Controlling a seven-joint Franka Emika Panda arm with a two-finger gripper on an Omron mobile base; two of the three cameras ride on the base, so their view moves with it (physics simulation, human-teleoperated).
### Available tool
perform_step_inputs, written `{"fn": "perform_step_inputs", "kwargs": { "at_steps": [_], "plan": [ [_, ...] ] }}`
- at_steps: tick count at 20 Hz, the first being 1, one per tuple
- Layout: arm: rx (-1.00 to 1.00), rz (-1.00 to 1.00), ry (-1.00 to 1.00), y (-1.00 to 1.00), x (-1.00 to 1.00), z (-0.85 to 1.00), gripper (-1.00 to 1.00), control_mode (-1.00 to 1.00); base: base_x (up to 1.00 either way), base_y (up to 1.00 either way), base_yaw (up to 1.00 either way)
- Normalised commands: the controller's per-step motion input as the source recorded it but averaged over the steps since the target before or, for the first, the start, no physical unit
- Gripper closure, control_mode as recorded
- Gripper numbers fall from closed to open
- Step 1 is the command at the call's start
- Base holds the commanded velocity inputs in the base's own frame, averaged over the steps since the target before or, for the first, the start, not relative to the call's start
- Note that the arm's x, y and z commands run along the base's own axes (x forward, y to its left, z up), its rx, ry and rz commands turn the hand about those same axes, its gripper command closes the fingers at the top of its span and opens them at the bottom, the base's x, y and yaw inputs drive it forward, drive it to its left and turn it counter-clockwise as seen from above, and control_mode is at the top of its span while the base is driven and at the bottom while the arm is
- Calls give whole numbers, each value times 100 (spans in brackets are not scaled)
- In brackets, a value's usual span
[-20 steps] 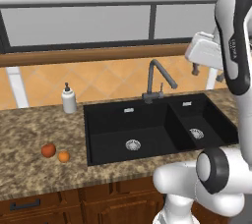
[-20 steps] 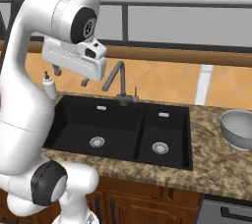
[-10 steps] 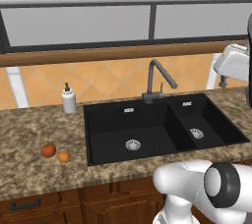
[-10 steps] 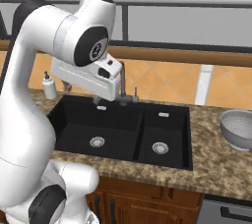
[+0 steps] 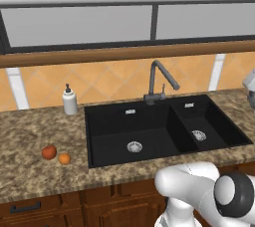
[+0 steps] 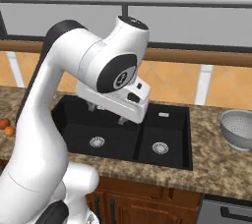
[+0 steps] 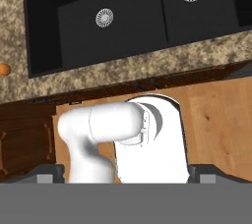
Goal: Put the colander in the sink, put the orange, tangerine in the colander, and turn on the sink faucet and pour water over the colander.
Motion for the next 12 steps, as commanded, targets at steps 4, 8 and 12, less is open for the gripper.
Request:
{"fn": "perform_step_inputs", "kwargs": {
  "at_steps": [4,8,12],
  "plan": [
    [0,6,0,-66,1,-18,-100,-100,0,0,0],
    [0,5,0,-61,12,-14,-100,-100,0,0,0],
    [0,-1,0,-71,29,-19,-100,-100,0,0,0]
  ]
}}
